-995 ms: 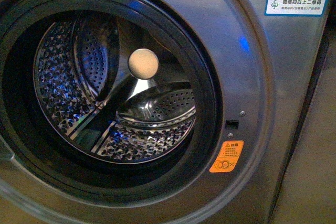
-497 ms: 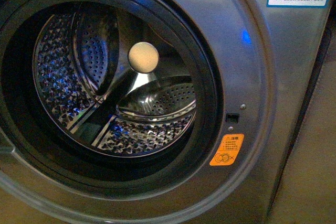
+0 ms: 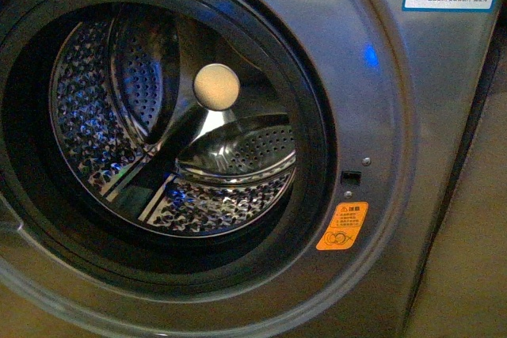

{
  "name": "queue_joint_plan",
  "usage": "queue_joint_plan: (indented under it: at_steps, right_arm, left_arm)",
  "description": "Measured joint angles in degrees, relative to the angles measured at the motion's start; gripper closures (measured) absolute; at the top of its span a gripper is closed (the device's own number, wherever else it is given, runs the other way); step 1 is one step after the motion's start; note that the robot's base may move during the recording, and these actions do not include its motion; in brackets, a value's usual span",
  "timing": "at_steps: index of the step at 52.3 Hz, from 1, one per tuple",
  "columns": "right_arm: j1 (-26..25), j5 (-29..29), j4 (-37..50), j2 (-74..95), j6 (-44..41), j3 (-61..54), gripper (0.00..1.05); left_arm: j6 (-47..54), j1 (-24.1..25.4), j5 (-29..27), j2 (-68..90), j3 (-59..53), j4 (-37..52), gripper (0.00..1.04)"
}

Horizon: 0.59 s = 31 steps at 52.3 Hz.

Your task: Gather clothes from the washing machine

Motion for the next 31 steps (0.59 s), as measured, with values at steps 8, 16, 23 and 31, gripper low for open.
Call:
queue_joint_plan:
  at_steps: [8, 16, 23, 31]
  right_arm:
    - [0.0, 0.0, 0.0, 0.0, 0.0, 0.0, 1.02]
    - [0.0, 0.0, 0.0, 0.0, -0.1, 0.0, 0.92]
    - [0.0, 0.0, 0.0, 0.0, -0.1, 0.0, 0.71]
    - [0.0, 0.0, 0.0, 0.0, -0.1, 0.0, 0.4]
  left_arm:
    - [0.0, 0.0, 0.0, 0.0, 0.0, 0.0, 1.01]
    - [0.0, 0.0, 0.0, 0.0, 0.0, 0.0, 1.01]
    - [0.0, 0.0, 0.0, 0.0, 0.0, 0.0, 0.83]
    - [0.0, 0.0, 0.0, 0.0, 0.0, 0.0, 0.51]
